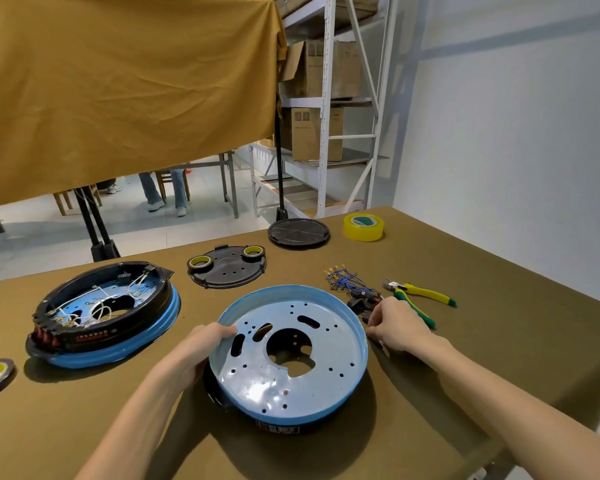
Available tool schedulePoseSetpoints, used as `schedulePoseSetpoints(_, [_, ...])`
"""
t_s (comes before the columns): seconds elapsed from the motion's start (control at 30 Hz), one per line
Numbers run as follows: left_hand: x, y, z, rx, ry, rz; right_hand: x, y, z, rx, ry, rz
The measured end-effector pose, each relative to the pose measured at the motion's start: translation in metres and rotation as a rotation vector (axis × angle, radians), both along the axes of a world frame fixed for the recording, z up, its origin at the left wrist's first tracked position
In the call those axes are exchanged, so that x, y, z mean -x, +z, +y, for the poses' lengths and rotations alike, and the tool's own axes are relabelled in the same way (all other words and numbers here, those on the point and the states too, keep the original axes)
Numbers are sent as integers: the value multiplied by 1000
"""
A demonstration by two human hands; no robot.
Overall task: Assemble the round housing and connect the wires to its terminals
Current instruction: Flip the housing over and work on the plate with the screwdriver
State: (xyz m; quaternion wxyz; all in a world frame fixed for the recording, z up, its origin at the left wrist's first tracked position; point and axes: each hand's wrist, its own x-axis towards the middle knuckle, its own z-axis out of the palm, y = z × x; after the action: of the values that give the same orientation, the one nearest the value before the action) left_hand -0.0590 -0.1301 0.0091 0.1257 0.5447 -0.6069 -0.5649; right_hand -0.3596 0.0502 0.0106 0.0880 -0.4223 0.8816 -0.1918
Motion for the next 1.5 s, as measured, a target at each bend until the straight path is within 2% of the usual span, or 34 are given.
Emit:
schedulePoseSetpoints(0.2, [2,8,1,-62,-106,12,-25,40,-9,480,51,-98])
schedulePoseSetpoints(0.3, [4,13,3,-67,-205,-10,-53,62,-21,607,183,-205])
schedulePoseSetpoints(0.37, [1,14,4,-72,-255,-24,-74,66,-30,587,308,-371])
schedulePoseSetpoints(0.43, [-2,13,3,-77,-275,-31,-96,61,-42,533,402,-434])
schedulePoseSetpoints(0.63, [-8,5,0,-110,-365,59,-135,30,-66,520,512,-365])
schedulePoseSetpoints(0.77, [-13,0,-7,-166,-324,130,-142,22,-73,557,501,-377])
schedulePoseSetpoints(1.07, [-15,-22,-12,-113,-299,161,-151,14,-79,514,530,-340])
schedulePoseSetpoints(1.23, [-13,-25,-6,-84,-264,187,-154,19,-77,479,590,-208])
schedulePoseSetpoints(1.37, [-13,-27,-1,-66,-220,190,-160,21,-77,411,730,38])
schedulePoseSetpoints(1.5, [-12,-24,0,-50,-209,209,-163,21,-80,329,717,91])
